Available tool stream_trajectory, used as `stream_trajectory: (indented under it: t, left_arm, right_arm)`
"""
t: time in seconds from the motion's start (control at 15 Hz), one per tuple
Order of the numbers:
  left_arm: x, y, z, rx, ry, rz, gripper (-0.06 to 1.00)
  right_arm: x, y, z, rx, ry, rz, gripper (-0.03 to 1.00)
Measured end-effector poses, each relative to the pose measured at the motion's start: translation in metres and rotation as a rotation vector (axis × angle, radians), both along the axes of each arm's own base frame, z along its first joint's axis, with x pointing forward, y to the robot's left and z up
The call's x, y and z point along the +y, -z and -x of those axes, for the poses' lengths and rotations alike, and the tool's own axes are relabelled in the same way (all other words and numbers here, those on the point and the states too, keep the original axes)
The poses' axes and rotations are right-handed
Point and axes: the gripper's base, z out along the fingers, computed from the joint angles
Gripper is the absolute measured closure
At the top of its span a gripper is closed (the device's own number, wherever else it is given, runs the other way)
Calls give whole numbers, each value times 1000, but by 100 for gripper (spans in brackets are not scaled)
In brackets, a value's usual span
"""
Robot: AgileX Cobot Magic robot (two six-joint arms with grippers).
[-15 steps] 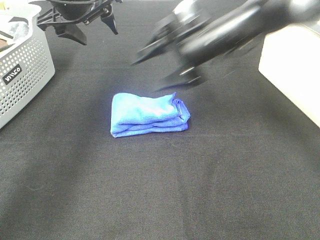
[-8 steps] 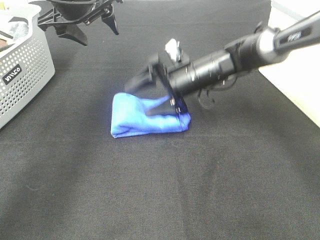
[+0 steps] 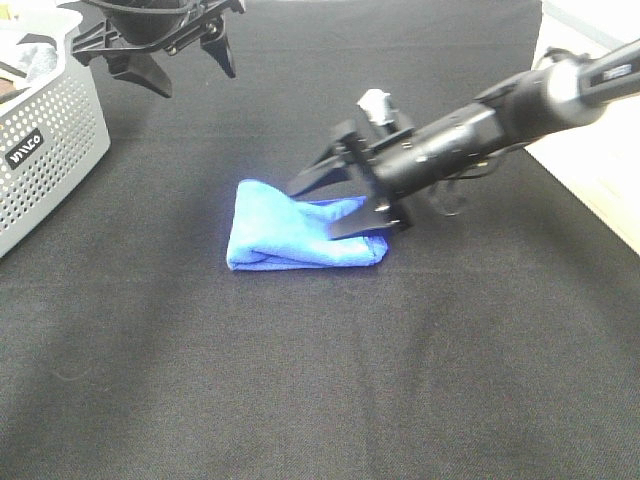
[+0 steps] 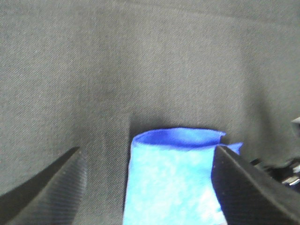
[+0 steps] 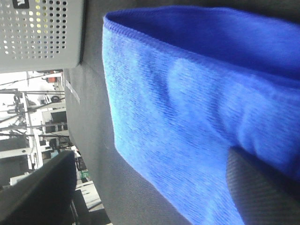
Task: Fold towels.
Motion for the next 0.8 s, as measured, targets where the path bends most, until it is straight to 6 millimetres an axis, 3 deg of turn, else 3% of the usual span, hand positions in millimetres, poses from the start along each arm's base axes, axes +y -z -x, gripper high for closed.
stream_trajectory:
  t: [0.27, 0.4, 0.6, 0.8]
  left_arm:
    - [2, 2, 4, 38, 12, -35, 24]
    - [4, -5, 8, 40, 45, -58, 24]
    - [11, -34, 28, 39, 146, -125, 24]
    - [20, -68, 52, 34, 197, -166, 24]
  right_arm:
    - [-37, -20, -8, -37, 39, 59, 14]
    - [-47, -45, -8, -87, 39, 118, 14]
    - [-54, -109, 4, -191, 27, 219, 14]
    - [-63, -173, 29, -274, 8, 308, 14]
